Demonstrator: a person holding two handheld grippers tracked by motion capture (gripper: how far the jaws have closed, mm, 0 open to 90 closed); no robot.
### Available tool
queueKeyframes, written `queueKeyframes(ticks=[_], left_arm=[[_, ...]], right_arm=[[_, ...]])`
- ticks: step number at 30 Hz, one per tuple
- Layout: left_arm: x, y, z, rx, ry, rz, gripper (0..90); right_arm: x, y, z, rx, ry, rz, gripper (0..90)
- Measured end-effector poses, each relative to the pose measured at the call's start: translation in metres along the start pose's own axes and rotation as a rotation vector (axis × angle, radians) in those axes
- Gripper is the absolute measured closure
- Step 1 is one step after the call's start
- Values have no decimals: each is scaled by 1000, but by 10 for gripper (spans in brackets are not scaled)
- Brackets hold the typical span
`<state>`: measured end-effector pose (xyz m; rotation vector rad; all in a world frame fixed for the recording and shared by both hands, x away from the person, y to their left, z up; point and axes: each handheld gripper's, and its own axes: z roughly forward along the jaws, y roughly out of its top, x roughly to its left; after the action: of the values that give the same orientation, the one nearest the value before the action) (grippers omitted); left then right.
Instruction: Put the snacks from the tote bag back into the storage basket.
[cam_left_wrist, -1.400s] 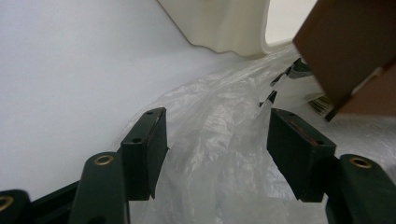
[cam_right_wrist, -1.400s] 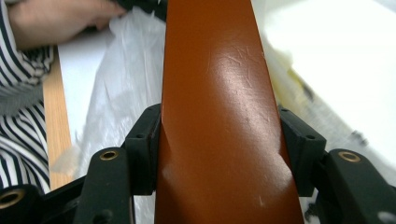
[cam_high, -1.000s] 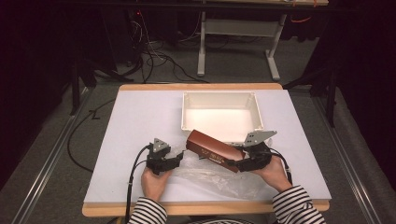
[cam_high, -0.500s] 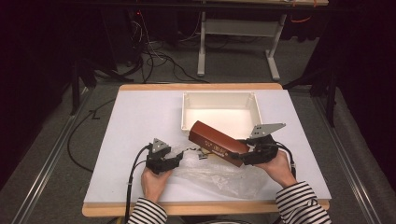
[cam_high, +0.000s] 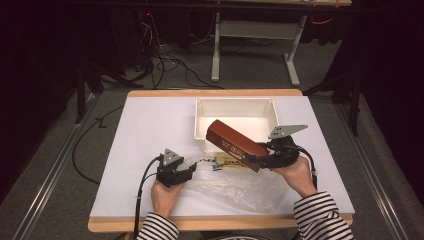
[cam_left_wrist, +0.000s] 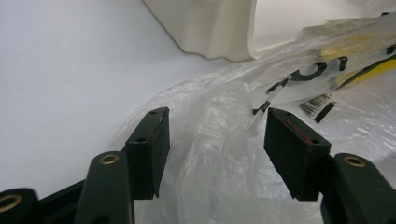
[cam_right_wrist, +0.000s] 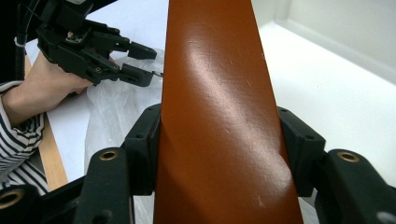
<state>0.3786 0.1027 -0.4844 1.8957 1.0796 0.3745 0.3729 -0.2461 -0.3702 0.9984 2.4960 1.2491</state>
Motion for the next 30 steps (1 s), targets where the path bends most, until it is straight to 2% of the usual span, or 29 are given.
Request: queueKeyframes(ticks=[2, 8, 11, 13, 15, 20, 25, 30], left_arm=[[1, 0, 0, -9, -5, -16, 405], [1, 0, 0, -7, -1, -13, 406], [2, 0, 0, -9, -12, -17, 407], [1, 0, -1, -13, -8, -8, 406], [0, -1, -1, -17, -4, -1, 406], [1, -1, -1, -15, -9, -6, 404], [2, 0, -1, -14, -15, -13, 401], [1, 0, 0, -4, -14, -3, 399]], right_arm=[[0, 2, 0, 3, -6, -5, 429], [2, 7, -8, -22, -17, -12, 428], [-2, 7, -7, -3, -34, -20, 428], [-6, 5, -7, 0, -25, 3, 429], [-11, 6, -5, 13, -21, 3, 429], [-15, 12, -5, -17, -16, 21, 429], [-21, 17, -1, -4, -25, 31, 429], [-24, 25, 5, 4, -39, 6, 429]])
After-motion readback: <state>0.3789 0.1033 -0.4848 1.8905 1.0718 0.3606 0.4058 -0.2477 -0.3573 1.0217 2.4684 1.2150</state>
